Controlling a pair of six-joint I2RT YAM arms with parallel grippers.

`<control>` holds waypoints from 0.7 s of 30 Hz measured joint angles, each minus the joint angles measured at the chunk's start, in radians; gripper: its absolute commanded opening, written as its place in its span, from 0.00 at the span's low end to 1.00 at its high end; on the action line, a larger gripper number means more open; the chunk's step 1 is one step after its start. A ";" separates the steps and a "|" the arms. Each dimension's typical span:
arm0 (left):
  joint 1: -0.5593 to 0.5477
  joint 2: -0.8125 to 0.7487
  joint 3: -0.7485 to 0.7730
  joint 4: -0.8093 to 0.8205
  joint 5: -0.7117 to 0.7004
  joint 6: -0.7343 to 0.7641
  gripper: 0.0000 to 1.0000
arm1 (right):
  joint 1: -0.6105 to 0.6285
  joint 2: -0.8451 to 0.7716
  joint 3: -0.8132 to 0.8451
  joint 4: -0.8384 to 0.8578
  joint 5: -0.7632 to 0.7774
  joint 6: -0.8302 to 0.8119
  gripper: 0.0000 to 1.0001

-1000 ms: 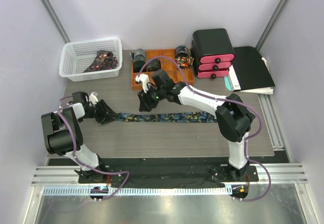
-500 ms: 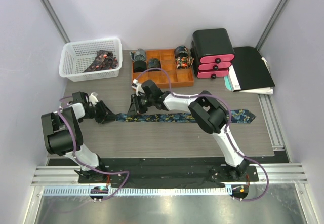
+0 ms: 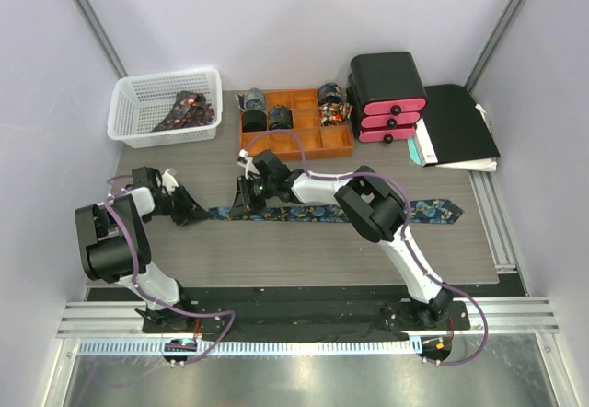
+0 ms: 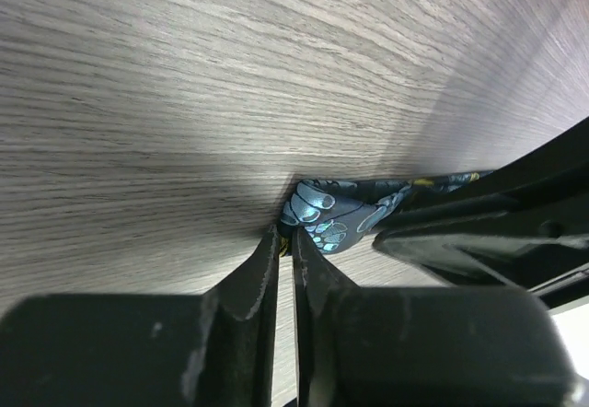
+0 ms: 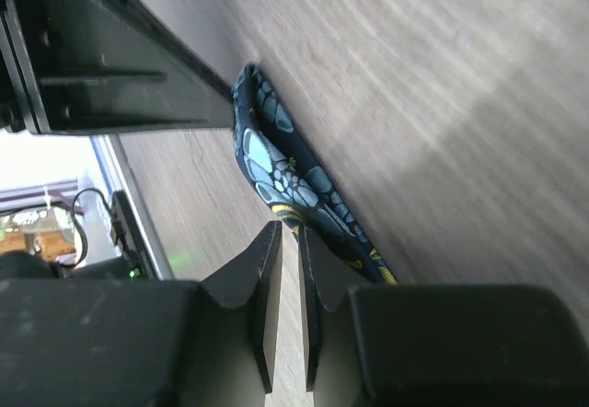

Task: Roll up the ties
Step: Roll the tie at the center of the board.

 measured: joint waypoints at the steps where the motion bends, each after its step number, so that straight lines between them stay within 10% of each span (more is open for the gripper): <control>1: 0.000 0.000 0.000 -0.001 -0.001 0.002 0.05 | -0.001 0.005 0.010 -0.005 -0.002 -0.001 0.19; 21: -0.173 -0.337 -0.007 -0.069 -0.120 0.048 0.00 | -0.015 0.014 0.056 -0.077 -0.029 0.000 0.21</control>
